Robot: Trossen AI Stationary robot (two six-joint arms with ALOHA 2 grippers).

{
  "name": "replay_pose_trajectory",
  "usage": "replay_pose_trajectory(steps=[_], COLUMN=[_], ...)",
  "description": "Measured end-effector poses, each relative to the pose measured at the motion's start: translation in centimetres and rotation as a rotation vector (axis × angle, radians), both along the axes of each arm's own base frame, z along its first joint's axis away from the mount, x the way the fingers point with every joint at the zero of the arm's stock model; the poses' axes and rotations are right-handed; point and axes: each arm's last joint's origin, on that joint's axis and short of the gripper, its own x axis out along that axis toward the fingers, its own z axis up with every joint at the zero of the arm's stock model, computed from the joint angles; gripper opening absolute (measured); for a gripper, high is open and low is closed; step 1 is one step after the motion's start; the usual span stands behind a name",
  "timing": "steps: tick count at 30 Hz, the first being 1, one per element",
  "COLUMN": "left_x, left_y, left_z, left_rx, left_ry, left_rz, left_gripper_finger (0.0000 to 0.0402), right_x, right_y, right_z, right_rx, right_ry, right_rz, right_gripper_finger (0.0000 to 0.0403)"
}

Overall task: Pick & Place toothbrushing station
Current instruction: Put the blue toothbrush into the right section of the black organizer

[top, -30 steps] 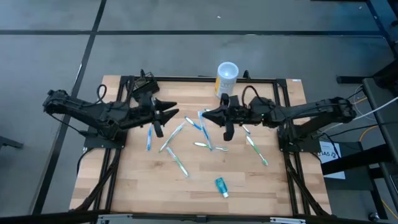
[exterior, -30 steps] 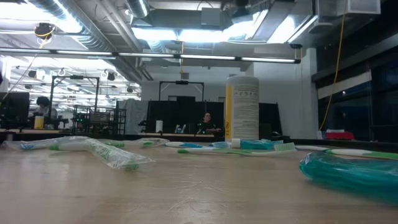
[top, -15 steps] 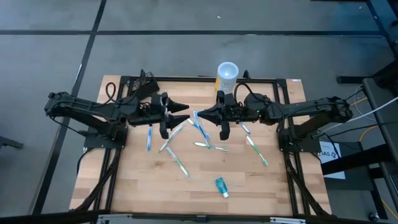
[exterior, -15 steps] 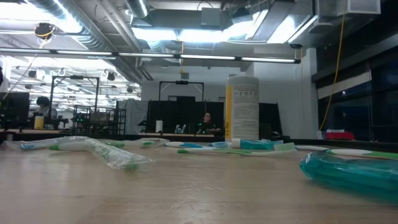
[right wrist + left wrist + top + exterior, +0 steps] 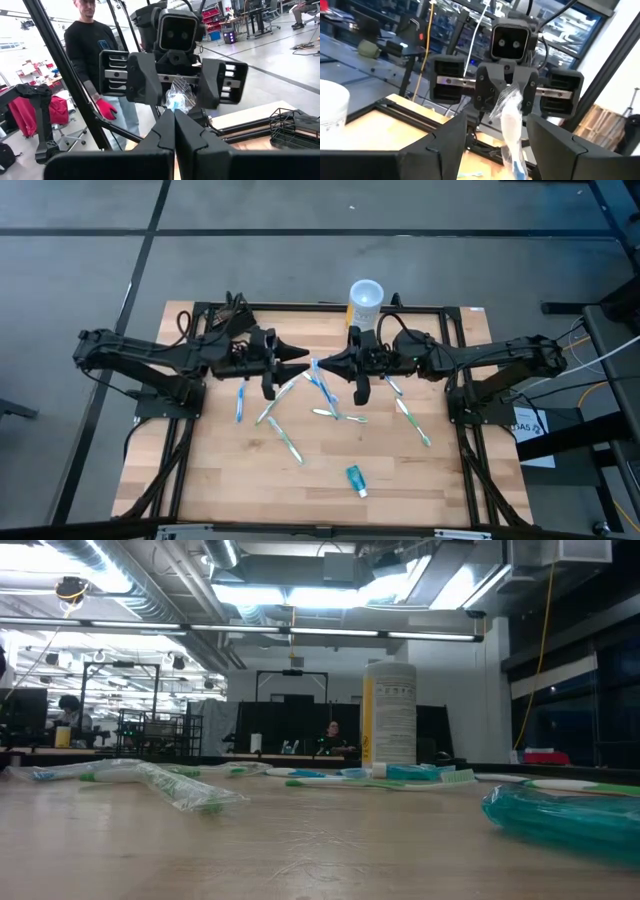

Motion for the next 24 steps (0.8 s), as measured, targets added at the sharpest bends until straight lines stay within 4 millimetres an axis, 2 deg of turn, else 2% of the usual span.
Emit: replay_pose_trajectory(steps=[15, 24], left_x=[1.3, 1.3], left_y=[0.3, 0.3], left_z=[-0.3, -0.3], left_rx=[-0.044, -0.048], left_ry=[-0.046, -0.045], left_rz=[-0.08, -0.086], left_gripper_finger=[0.0162, 0.0082], right_x=[0.1, 0.1], right_y=[0.0, 0.0], right_z=[-0.1, -0.1], right_rx=[0.011, 0.012], right_ry=[0.003, 0.002], right_rz=[0.004, 0.004], right_gripper_finger=[0.0, 0.0])
